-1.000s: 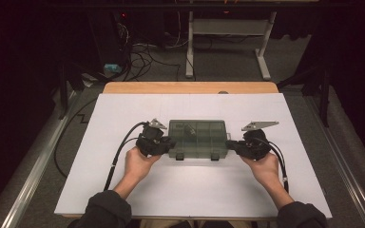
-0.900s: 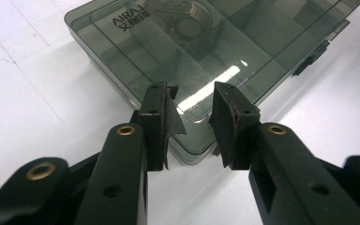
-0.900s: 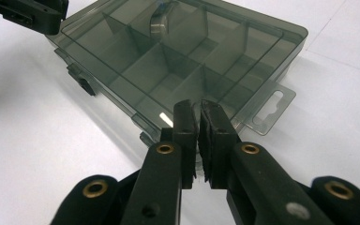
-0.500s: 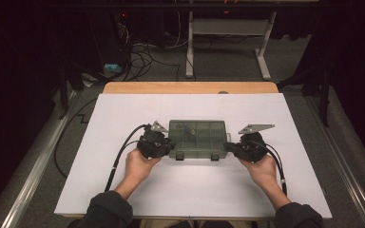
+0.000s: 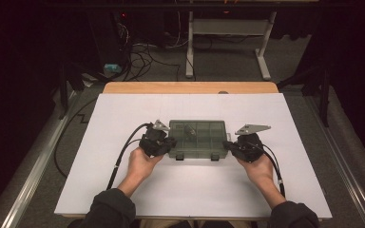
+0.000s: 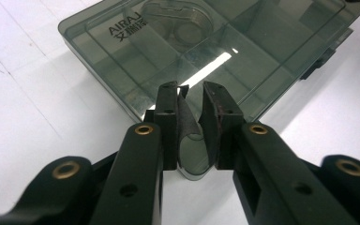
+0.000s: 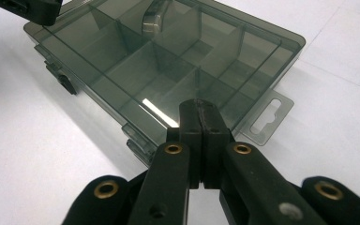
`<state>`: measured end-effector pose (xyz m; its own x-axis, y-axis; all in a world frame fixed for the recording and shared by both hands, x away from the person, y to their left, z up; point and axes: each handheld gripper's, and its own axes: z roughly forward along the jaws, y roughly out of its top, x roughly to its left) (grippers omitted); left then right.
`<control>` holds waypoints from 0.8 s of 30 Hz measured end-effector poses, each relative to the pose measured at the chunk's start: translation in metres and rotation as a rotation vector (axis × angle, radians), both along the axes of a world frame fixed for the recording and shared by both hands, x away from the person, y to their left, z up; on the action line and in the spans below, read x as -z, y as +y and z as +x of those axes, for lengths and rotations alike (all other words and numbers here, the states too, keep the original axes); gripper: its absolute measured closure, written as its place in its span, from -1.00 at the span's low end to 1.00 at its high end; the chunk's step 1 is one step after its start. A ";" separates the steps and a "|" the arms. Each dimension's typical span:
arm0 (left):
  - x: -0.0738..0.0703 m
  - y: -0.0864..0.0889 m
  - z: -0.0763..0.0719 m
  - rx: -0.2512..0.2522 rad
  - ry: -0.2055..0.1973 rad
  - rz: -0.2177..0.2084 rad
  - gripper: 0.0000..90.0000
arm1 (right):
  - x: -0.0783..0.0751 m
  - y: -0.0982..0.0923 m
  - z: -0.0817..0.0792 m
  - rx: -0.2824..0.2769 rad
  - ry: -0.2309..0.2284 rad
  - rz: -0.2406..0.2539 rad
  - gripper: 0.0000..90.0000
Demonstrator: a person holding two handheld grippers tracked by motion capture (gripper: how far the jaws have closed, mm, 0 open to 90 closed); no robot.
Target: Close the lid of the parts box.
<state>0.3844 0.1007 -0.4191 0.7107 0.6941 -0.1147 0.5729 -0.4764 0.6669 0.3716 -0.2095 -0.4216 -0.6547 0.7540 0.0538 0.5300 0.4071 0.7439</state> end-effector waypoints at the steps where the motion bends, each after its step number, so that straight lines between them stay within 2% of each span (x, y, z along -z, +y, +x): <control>1: 0.001 -0.001 0.000 -0.002 -0.010 0.002 0.73 | 0.000 0.000 0.000 -0.003 0.002 -0.002 1.00; 2: 0.003 -0.004 0.000 0.000 -0.002 0.028 0.75 | 0.001 0.001 0.001 -0.002 0.009 -0.010 1.00; 3: 0.004 -0.005 -0.001 -0.001 -0.011 0.031 0.75 | 0.002 0.002 0.001 -0.005 0.001 -0.014 1.00; 9: 0.004 -0.004 -0.001 0.000 -0.006 0.024 0.72 | 0.003 0.003 0.001 -0.013 0.006 -0.023 1.00; 13: 0.005 -0.003 -0.003 0.008 -0.013 0.002 0.57 | 0.003 0.003 0.002 -0.020 0.004 -0.027 1.00; 16: 0.005 -0.003 -0.005 0.012 -0.016 -0.014 0.42 | 0.002 0.002 0.000 -0.025 0.016 -0.012 0.90; 18: 0.003 -0.003 -0.007 0.011 -0.017 -0.019 0.32 | 0.001 0.002 -0.002 -0.029 0.008 -0.019 0.84; 24: -0.003 0.001 -0.012 -0.009 -0.038 -0.031 0.14 | -0.004 -0.004 -0.006 -0.024 -0.008 0.022 0.69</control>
